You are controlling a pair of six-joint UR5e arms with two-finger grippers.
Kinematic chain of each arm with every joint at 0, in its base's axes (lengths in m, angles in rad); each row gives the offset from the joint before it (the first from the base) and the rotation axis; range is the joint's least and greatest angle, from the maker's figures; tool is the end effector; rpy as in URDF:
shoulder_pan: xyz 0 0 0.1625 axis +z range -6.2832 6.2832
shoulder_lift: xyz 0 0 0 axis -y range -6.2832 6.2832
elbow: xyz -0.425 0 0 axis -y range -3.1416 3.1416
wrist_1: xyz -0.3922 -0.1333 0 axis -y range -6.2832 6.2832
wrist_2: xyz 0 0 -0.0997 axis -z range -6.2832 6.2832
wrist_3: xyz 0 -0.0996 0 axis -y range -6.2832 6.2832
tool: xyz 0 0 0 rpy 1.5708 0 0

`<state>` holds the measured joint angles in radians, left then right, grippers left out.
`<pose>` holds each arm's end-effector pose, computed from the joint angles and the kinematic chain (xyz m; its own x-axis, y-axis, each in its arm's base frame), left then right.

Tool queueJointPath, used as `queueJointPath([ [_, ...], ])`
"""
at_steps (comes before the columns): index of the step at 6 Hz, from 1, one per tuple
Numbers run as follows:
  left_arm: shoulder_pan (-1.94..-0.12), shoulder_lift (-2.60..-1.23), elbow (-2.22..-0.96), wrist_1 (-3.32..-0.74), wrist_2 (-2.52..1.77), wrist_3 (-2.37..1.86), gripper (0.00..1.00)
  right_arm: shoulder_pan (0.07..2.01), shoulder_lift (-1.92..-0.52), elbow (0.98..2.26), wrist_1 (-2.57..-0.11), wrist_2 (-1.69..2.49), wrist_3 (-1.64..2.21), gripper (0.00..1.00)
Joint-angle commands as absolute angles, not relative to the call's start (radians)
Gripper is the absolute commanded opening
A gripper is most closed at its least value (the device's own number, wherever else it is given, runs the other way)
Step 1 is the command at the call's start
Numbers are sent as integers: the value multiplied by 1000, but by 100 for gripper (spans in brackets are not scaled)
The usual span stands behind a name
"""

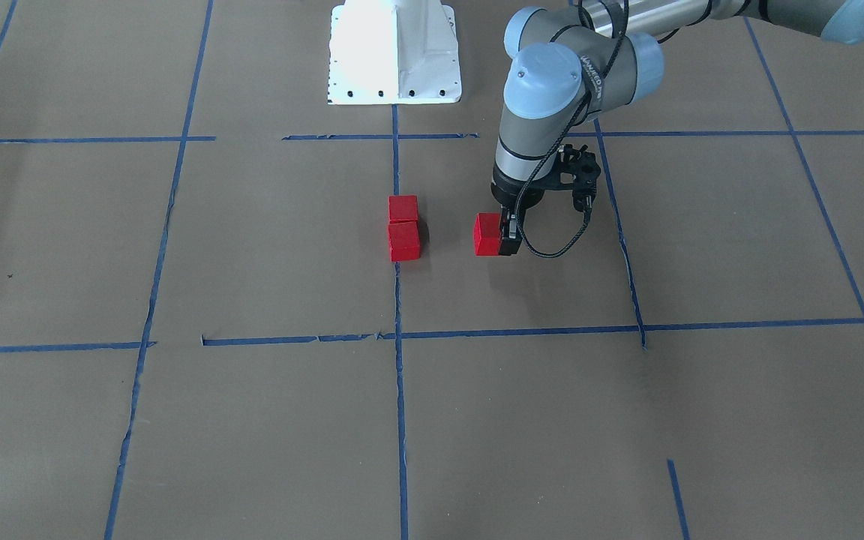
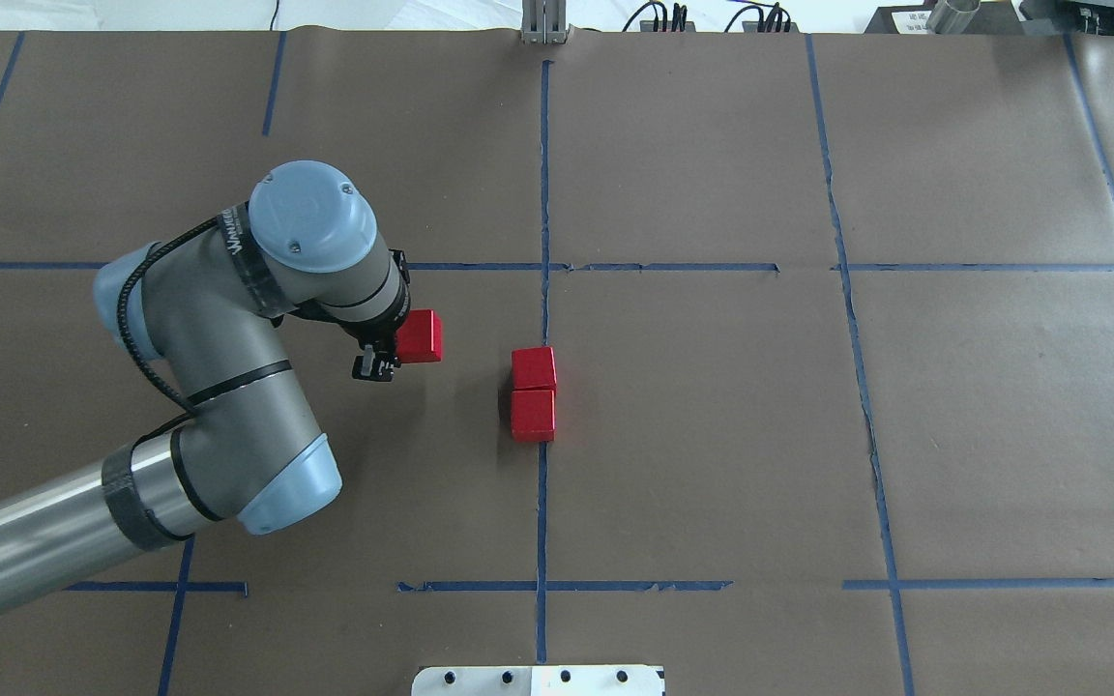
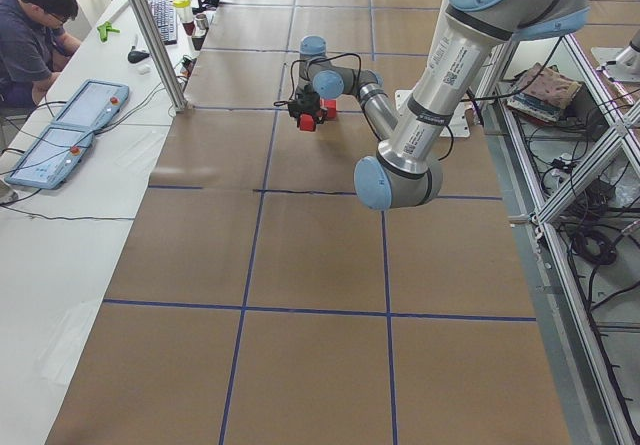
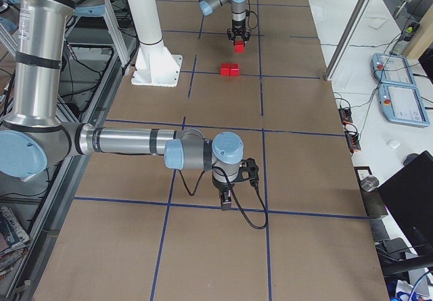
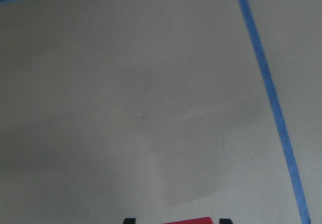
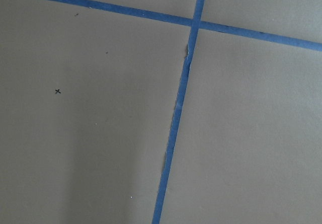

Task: Form red blocks into L shape at center
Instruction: 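Carry the red cube with the left gripper beside the stacked pair and release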

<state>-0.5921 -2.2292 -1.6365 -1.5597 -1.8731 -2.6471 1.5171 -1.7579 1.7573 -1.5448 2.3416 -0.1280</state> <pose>0.5159 -0.4719 0.2455 -0.0289 -0.9933 -0.1122 0.7286 0.0559 -0.6826 0.0416 -0.4175 0.6492 0.7027 -0.1831 0.6875 0.1445 0.9829 0.1141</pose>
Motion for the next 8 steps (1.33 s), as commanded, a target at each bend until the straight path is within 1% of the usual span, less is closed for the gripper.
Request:
queueJointPath([
  [1,-554,-2331,-1493,-1557,-1870,-2750,35,1517,-1758,1758,-1545,2341,-127,100],
  [3,-508,-2344,-1491,-1560,-1871,-2760,35,1516,-1758,1755,-1545,2341,-130,100],
  [4,-497,-2347,-1491,-1566,-1871,-2761,37,1517,-1758,1755,-1545,2341,-132,100],
  [6,-495,-2350,-1488,-1569,-1871,-2761,38,1517,-1759,1755,-1545,2341,-132,100],
  [8,-495,-2352,-1488,-1571,-1871,-2761,46,1516,-1759,1755,-1545,2341,-132,100],
])
